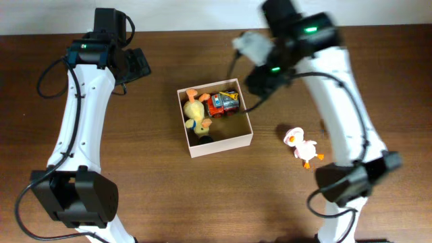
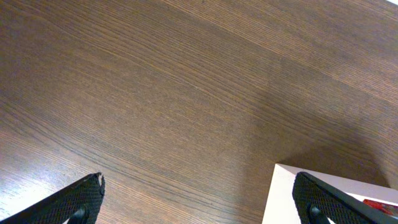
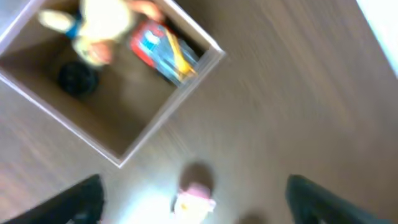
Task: Pack container
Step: 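Move the right gripper to the white duck and grasp it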
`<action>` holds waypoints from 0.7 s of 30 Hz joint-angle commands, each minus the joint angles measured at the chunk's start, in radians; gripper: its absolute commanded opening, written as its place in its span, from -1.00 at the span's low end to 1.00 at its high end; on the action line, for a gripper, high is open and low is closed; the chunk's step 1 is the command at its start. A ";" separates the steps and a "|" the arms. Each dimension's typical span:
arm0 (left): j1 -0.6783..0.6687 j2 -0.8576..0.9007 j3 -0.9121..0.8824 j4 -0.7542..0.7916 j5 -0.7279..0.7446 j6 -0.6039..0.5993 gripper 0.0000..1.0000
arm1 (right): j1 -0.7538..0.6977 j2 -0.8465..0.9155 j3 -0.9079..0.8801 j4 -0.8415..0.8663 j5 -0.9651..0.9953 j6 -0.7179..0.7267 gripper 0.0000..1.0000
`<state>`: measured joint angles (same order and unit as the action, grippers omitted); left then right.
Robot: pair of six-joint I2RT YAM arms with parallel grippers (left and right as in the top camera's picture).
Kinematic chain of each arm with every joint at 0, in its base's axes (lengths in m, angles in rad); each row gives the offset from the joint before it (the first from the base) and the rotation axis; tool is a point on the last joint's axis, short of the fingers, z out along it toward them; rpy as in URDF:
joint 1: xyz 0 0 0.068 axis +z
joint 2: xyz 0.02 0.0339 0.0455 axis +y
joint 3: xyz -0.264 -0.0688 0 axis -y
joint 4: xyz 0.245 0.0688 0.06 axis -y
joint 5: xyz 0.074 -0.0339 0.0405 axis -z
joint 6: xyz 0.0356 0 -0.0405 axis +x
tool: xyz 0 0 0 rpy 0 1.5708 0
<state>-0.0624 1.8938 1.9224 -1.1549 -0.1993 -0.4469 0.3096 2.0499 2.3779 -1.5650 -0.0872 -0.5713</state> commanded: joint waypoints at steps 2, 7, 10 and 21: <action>-0.002 0.005 0.010 0.002 -0.007 -0.012 0.98 | -0.154 -0.022 0.003 -0.078 -0.017 0.116 0.98; -0.002 0.005 0.010 0.002 -0.007 -0.012 0.99 | -0.296 -0.016 -0.047 -0.103 -0.165 0.105 0.98; -0.002 0.005 0.010 0.002 -0.007 -0.012 0.99 | -0.352 -0.016 -0.118 -0.104 -0.172 0.109 0.97; -0.002 0.005 0.010 0.002 -0.007 -0.012 0.99 | -0.376 -0.016 -0.561 0.080 -0.171 0.117 0.97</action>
<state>-0.0624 1.8938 1.9224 -1.1553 -0.1989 -0.4469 -0.0685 2.0327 1.9053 -1.5177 -0.2352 -0.4644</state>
